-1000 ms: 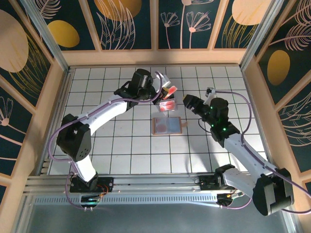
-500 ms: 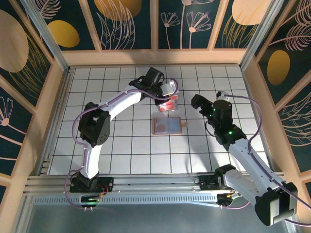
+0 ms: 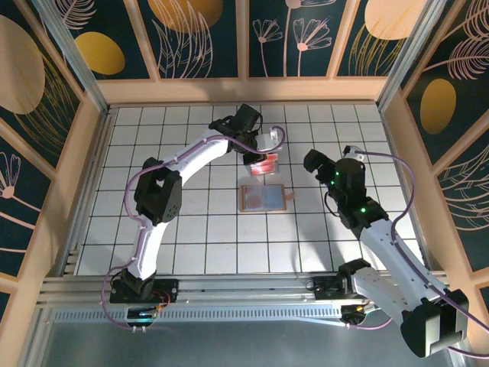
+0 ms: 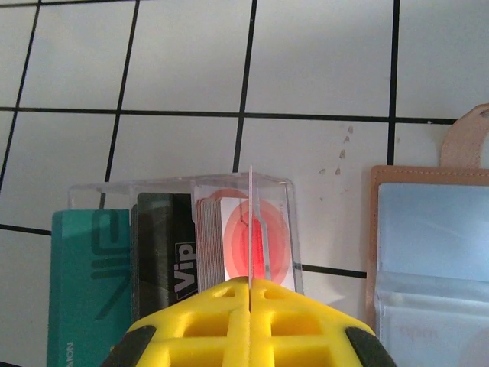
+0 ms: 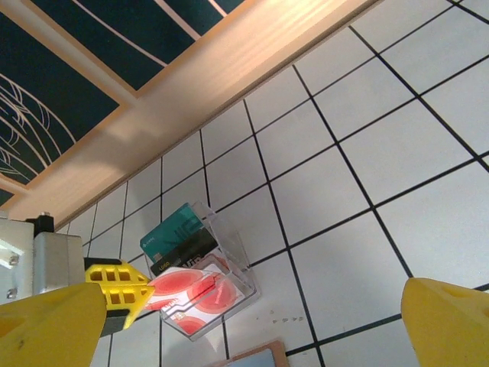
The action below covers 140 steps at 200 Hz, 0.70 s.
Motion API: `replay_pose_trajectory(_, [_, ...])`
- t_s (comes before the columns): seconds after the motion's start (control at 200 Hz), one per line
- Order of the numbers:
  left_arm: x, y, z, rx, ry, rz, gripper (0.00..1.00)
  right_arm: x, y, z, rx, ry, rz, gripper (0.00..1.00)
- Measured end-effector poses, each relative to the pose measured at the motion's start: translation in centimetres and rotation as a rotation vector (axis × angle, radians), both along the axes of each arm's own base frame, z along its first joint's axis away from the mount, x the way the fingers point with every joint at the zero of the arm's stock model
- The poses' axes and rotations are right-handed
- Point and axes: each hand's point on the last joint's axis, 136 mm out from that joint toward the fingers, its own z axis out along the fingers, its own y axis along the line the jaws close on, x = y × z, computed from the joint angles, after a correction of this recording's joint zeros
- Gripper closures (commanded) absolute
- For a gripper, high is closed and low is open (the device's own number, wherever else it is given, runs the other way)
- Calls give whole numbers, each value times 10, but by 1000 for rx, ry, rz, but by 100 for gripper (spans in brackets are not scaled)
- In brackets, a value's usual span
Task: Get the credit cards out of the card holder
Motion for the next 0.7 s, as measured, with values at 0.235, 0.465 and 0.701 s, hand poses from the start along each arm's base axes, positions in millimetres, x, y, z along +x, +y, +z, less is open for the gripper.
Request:
replay_pose_trajectory(0.235, [3, 3, -16, 20, 23, 8, 100, 0, 0, 0, 3, 0, -1, 1])
replay_pose_trajectory(0.465, [6, 3, -18, 28, 15, 16, 100, 0, 0, 0, 4, 0, -1, 1])
replay_pose_trajectory(0.701, [9, 2, -26, 35, 24, 20, 100, 0, 0, 0, 7, 1, -2, 1])
